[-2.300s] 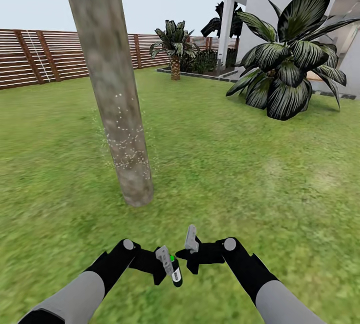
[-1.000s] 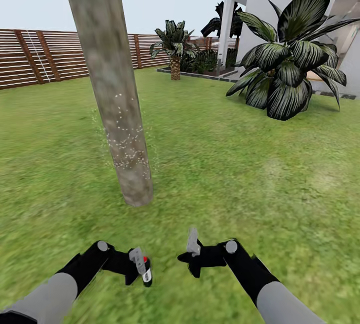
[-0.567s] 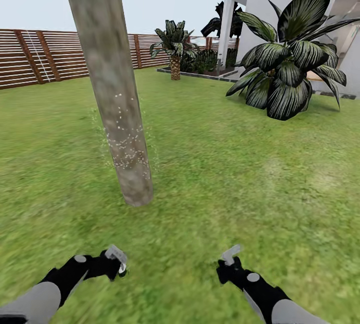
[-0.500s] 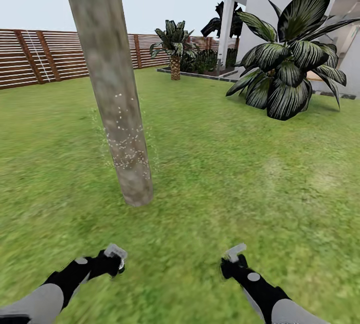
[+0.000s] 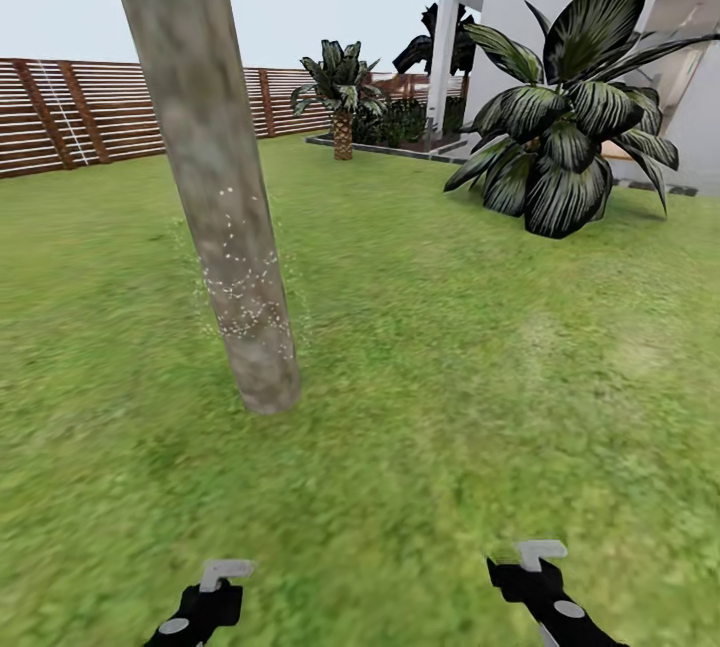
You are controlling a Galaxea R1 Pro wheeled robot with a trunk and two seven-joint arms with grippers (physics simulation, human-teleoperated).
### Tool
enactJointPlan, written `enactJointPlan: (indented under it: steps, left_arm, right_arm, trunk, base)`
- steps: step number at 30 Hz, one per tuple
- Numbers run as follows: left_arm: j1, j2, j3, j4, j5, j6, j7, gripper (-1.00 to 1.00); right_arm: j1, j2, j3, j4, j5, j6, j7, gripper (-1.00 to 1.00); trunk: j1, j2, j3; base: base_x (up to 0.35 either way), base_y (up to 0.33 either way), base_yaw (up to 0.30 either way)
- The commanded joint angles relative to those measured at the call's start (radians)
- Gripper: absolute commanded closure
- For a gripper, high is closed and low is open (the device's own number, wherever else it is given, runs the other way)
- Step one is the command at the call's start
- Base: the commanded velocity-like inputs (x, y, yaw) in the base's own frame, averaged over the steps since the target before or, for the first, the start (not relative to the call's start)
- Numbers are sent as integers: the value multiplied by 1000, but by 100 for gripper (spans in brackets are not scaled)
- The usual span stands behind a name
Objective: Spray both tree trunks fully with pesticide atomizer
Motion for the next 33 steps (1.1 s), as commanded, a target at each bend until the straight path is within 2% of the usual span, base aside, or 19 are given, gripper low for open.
enactJointPlan:
  steps: [1,4,7,15,21,27,33]
  left_arm:
    - [6,0,0,-2,0,-2,0,100]
    - [15,1,1,0,10,-78,3,100]
    - [28,1,1,-1,18,-110,0,100]
    - [30,3,1,-1,19,-114,1,100]
    - [30,3,1,-1,19,-114,1,100]
    - [30,2,1,-1,19,-114,4,100]
    - [30,2,1,-1,19,-114,8,100]
  right_arm:
    - [1,0,0,6,0,0,0,-100]
    - [2,0,0,22,-2,0,-1,-100]
    - [3,0,-1,25,-2,0,-2,-100]
    - [3,0,-2,27,-2,0,-2,-100]
    - [3,0,-1,27,-2,0,-2,-100]
    - [3,2,-1,27,-2,0,-3,-100]
    - [3,2,-1,27,-2,0,-3,-100]
  trunk:
    - [0,0,0]
    - [0,0,0]
    - [0,0,0]
    - [0,0,0]
    - [0,0,2]
    - [0,0,2]
    - [0,0,2]
  base:
    - [0,0,-256]
    - [0,0,-263]
    - [-51,0,-266]
    - [-316,77,-269]
    - [-308,197,-282]
    - [-278,228,-134]
    - [-125,114,-294]
